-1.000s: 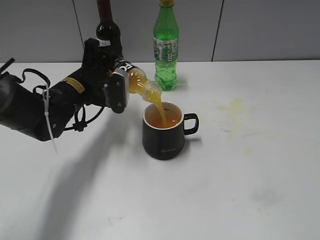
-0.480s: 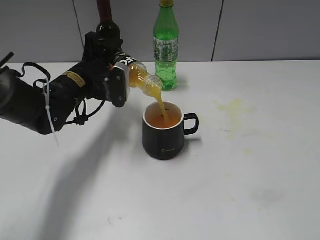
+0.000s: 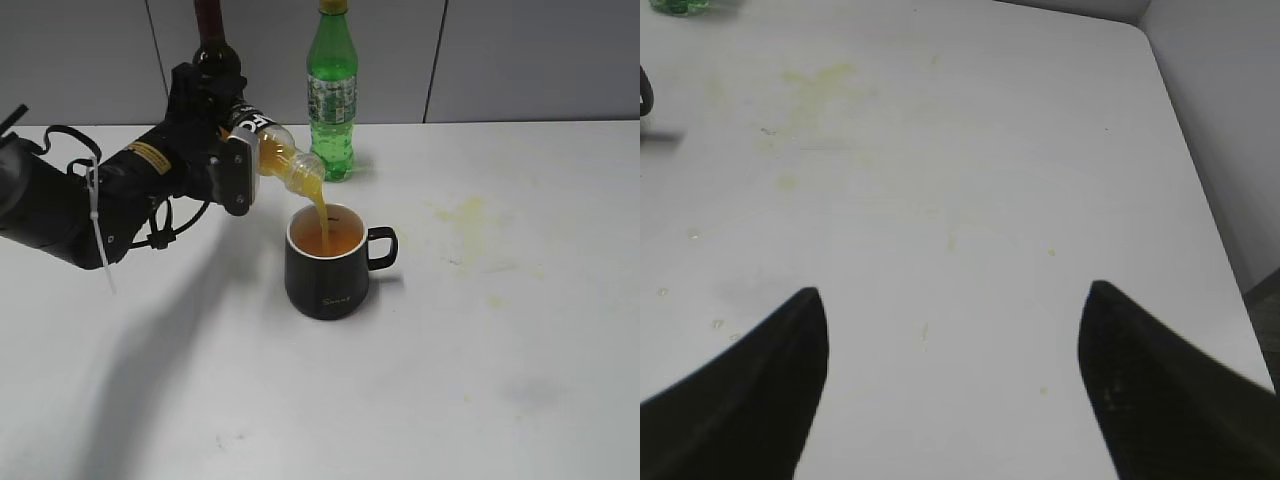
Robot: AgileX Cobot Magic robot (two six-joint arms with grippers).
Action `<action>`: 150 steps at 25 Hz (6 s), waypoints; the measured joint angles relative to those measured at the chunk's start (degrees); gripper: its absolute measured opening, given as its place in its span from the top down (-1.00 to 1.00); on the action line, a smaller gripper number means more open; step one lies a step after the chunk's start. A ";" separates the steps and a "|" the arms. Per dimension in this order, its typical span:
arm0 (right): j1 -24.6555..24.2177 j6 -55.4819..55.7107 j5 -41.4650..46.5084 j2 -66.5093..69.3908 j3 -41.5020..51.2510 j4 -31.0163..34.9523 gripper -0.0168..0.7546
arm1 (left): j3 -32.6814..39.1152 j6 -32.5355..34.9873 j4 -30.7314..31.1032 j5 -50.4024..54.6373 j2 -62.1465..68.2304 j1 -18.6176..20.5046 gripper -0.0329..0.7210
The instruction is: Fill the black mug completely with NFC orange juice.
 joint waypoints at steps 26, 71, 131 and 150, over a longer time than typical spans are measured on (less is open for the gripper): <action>0.00 0.00 0.00 0.00 0.00 0.00 -0.58 | 0.00 2.76 2.90 -1.42 0.00 0.00 -0.33; 0.00 0.00 0.00 0.00 0.00 0.00 -0.58 | -0.20 13.33 7.96 -6.44 0.00 0.00 -0.33; 0.00 0.00 0.00 0.00 0.00 0.00 -0.58 | -2.89 -89.29 -13.23 11.31 8.45 10.50 -0.33; 0.00 0.00 0.00 0.00 0.00 0.00 -0.58 | -4.28 -91.97 -9.88 10.58 9.84 10.21 -0.72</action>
